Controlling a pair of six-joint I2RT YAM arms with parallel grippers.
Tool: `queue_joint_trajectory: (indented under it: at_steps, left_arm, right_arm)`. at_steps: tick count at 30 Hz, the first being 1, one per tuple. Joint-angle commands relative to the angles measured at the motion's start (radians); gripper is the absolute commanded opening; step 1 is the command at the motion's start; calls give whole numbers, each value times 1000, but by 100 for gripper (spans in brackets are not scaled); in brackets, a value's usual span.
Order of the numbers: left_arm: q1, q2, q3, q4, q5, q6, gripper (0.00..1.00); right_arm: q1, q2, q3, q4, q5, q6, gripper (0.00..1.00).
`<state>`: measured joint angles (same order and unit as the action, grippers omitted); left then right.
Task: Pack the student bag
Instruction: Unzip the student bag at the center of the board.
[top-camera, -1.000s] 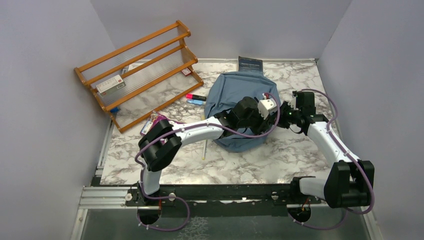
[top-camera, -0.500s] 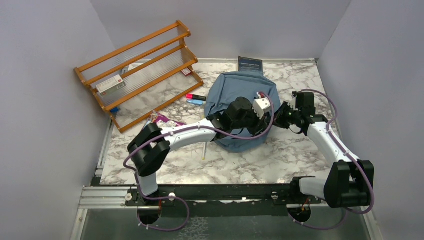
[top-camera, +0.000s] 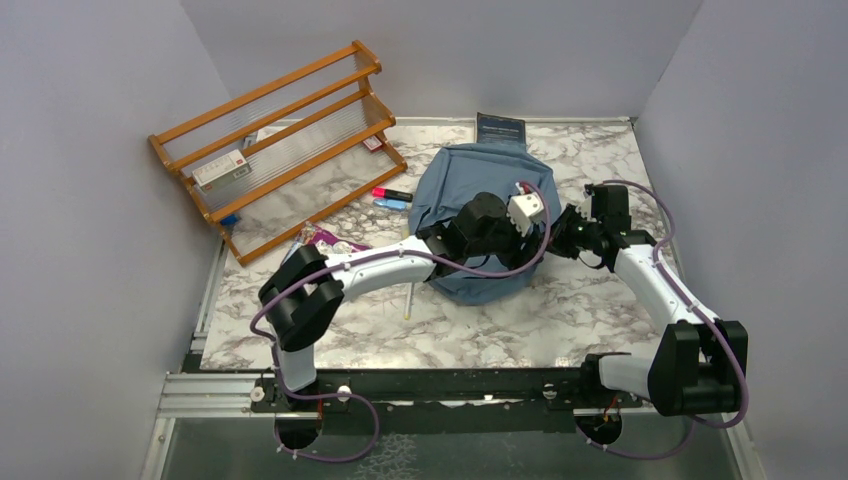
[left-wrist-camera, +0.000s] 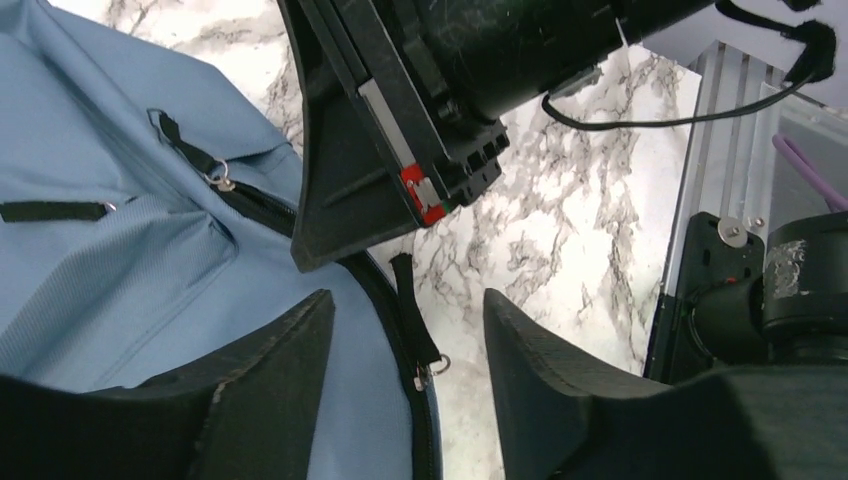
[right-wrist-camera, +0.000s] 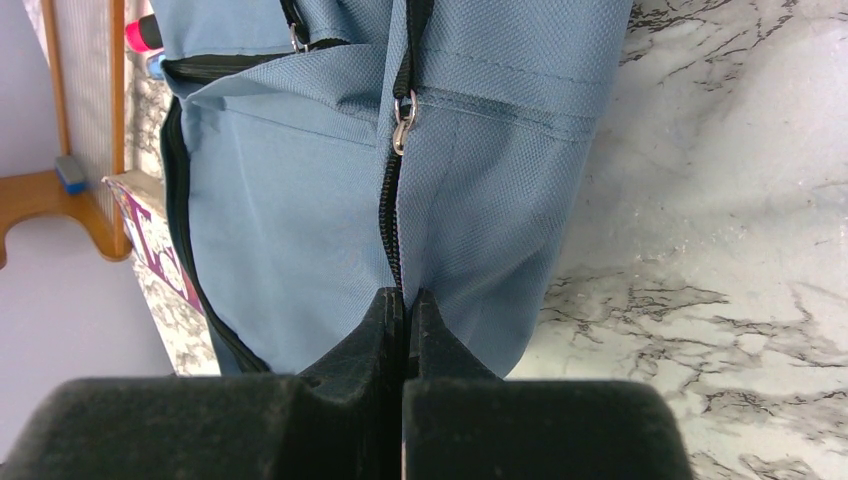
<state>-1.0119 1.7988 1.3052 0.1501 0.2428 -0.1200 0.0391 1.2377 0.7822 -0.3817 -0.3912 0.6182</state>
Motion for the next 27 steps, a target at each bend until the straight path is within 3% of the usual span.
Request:
queue_joint_trajectory:
  at_steps: [1, 7, 13, 27]
  left_arm:
    - [7, 33, 52, 18, 4, -27, 60]
    - [10, 82, 94, 3, 44, -40, 61]
    - [10, 119, 112, -1, 76, -49, 54]
    - [13, 118, 116, 2, 87, -56, 16]
  right_arm:
    - [-4, -18, -2, 19, -31, -15, 1]
    - [-4, -19, 3, 12, -28, -19, 1]
    - [-4, -24, 9, 5, -28, -22, 1]
    - [-4, -30, 4, 1, -17, -23, 1]
